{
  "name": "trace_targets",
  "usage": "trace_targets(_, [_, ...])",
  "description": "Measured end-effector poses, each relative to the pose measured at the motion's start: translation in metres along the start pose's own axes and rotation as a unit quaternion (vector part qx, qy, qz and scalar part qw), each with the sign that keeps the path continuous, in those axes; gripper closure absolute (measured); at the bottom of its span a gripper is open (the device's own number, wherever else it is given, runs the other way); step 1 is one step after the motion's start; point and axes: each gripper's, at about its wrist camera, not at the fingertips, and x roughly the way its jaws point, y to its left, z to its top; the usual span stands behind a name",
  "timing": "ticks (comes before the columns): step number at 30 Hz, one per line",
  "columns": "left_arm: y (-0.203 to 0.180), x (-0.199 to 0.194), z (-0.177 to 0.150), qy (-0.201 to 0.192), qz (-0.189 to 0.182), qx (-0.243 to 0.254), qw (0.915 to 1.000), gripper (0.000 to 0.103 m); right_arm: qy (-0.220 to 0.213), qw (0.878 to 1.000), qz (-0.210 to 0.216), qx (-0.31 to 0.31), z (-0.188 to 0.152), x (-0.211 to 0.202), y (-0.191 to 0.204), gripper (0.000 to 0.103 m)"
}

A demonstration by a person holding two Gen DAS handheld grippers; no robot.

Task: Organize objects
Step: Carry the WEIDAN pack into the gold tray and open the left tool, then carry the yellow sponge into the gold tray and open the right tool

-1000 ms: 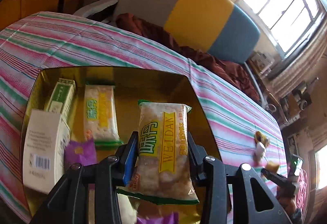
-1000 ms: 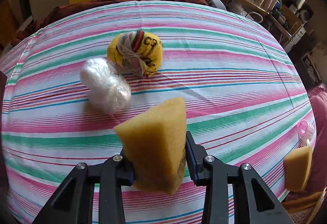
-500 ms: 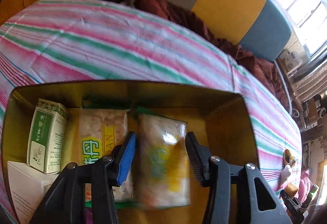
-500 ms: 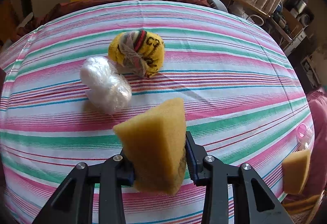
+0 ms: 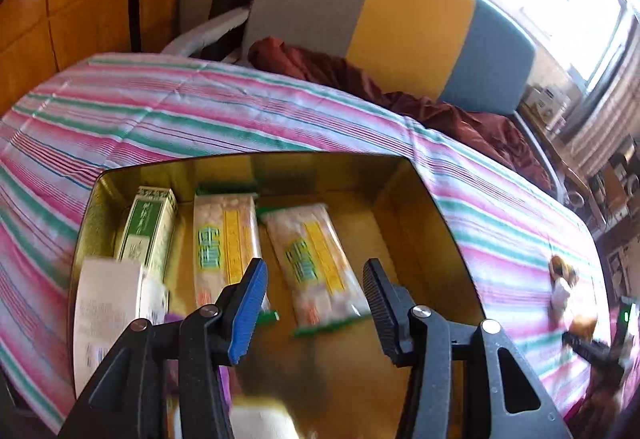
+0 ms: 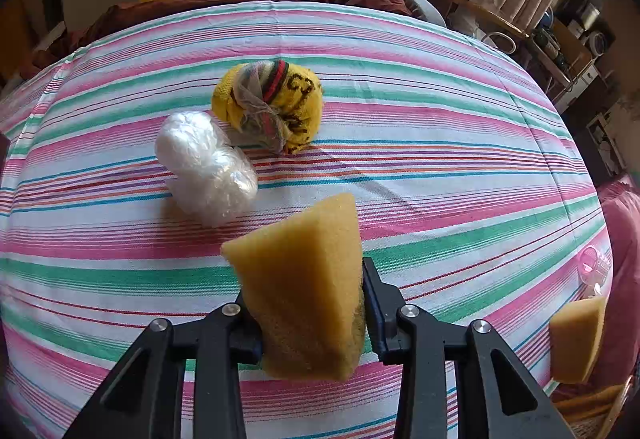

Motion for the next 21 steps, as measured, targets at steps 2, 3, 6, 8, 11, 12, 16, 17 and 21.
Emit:
trace_targets(2, [-0.008, -0.015, -0.012, -0.016, -0.001, 0.019, 0.9997, 0.053, 0.0, 1.0, 0.0, 0.0, 0.0, -0.001, 0.001, 0.065])
trace_targets(3, [-0.012, -0.02, -0.016, -0.023, 0.001, 0.03, 0.9993, 0.053, 0.0, 1.0, 0.0, 0.0, 0.0, 0.0, 0.001, 0.065])
trace_targets(6, [-0.025, -0.038, -0.032, -0.042, 0.003, 0.059, 0.9974, 0.053, 0.0, 1.0, 0.0, 0.0, 0.0, -0.001, 0.001, 0.066])
trace_targets(8, [-0.03, -0.049, -0.039, -0.054, 0.007, 0.07, 0.9961, 0.053, -0.001, 1.0, 0.0, 0.0, 0.0, -0.002, 0.001, 0.066])
trace_targets(11, [-0.037, -0.061, -0.048, -0.068, 0.006, 0.081, 0.9944, 0.053, -0.003, 1.0, 0.007, 0.005, 0.001, -0.005, -0.001, 0.066])
trace_targets(12, [-0.039, -0.063, -0.05, -0.07, 0.006, 0.084, 0.9939, 0.053, -0.005, 1.0, 0.012, 0.006, 0.002, -0.006, 0.0, 0.066])
trace_targets(16, [-0.045, -0.071, -0.057, -0.075, 0.009, 0.1, 0.9921, 0.053, -0.022, 0.999, 0.03, 0.003, 0.003, -0.015, 0.006, 0.067])
trace_targets(17, [-0.045, -0.072, -0.059, -0.075, 0.008, 0.1, 0.9921, 0.053, -0.024, 0.999, 0.032, 0.001, 0.003, -0.016, 0.007, 0.067])
trace_targets(21, [-0.047, -0.075, -0.067, -0.071, 0.007, 0.105, 0.9919, 0.053, -0.025, 0.999, 0.04, -0.001, 0.004, -0.016, 0.008, 0.067])
